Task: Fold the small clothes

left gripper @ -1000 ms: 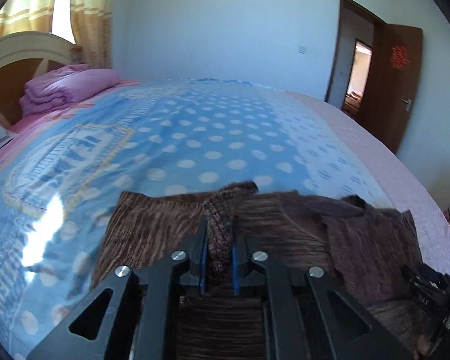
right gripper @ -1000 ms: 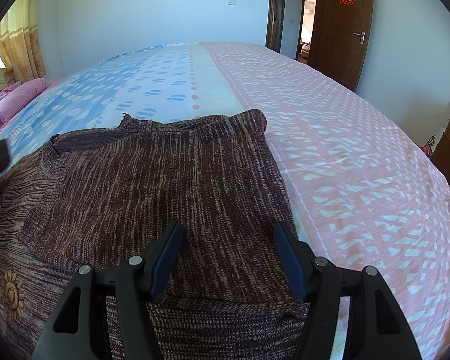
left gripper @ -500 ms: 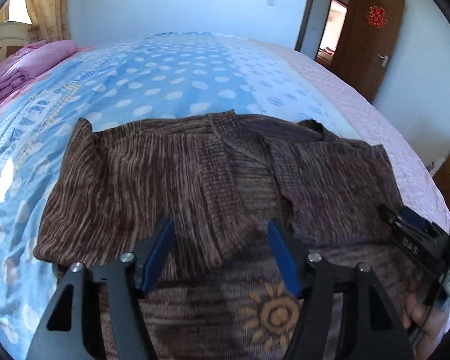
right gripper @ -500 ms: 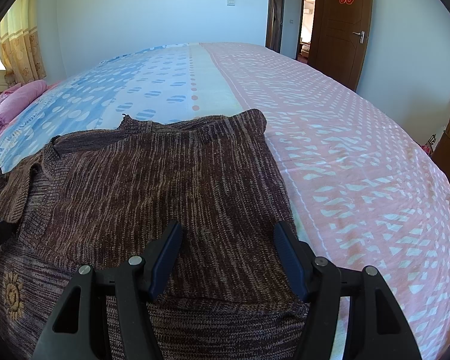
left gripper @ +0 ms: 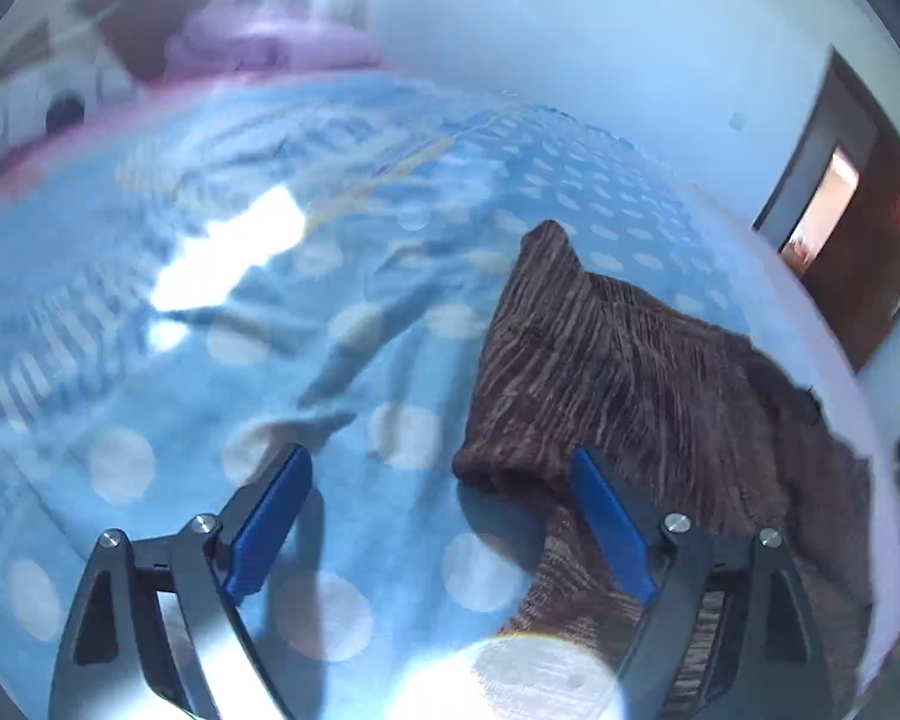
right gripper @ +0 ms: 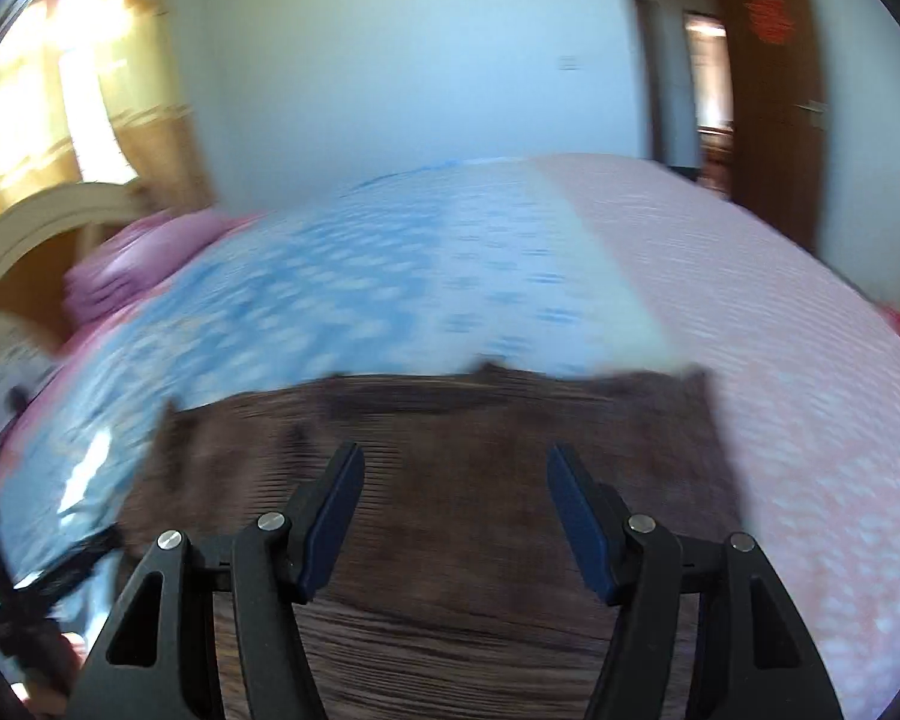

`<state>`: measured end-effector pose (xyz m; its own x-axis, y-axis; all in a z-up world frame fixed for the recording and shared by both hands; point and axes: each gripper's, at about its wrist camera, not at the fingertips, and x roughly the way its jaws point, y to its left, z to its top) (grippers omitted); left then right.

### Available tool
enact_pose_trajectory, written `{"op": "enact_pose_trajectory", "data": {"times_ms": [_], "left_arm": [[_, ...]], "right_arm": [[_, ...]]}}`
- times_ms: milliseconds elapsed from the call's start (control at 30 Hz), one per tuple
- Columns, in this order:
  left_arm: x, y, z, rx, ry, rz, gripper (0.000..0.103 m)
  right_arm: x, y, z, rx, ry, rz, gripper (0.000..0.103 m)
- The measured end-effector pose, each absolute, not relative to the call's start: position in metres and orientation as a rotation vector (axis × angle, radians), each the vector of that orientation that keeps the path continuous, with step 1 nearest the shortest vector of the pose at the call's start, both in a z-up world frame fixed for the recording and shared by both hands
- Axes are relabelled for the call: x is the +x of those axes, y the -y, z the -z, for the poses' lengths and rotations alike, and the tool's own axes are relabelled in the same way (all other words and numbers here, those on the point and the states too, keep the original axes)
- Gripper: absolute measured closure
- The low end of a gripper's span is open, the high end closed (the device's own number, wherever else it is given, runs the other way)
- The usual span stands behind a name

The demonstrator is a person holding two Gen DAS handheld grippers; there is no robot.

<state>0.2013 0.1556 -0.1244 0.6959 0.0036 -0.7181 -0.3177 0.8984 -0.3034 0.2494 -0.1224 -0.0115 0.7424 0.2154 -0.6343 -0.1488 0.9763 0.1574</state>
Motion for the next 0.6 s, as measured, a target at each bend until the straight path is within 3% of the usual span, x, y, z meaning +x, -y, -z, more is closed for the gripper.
{"op": "enact_pose_trajectory", "data": {"times_ms": [200,267,300,333,367,600], "left_arm": [[0.198,-0.162,0.129,-0.491,-0.76,-0.172,0.01],[0.199,-0.161,0.128,-0.492,-0.753,-0.168,0.01],[0.199,-0.162,0.129,-0.499,-0.748,-0.164,0.01],[0.198,-0.163,0.13,-0.509,-0.742,-0.161,0.01],[0.198,-0.166,0.13,-0.517,-0.738,-0.158,0.01],[0.196,-0.169,0.131,-0.52,-0.728,-0.156,0.01]], "right_arm": [[0.331,0.034,0.064,0.025,-0.902,-0.257,0.039],[0.349,0.021,0.081,0.051,-0.946,-0.272,0.05],[0.351,0.016,0.084,0.036,-0.936,-0.259,0.061],[0.351,0.012,0.083,-0.001,-0.915,-0.251,0.083],[0.35,0.007,0.084,-0.022,-0.916,-0.268,0.094],[0.327,0.025,0.041,-0.027,-0.725,-0.227,0.096]]}}
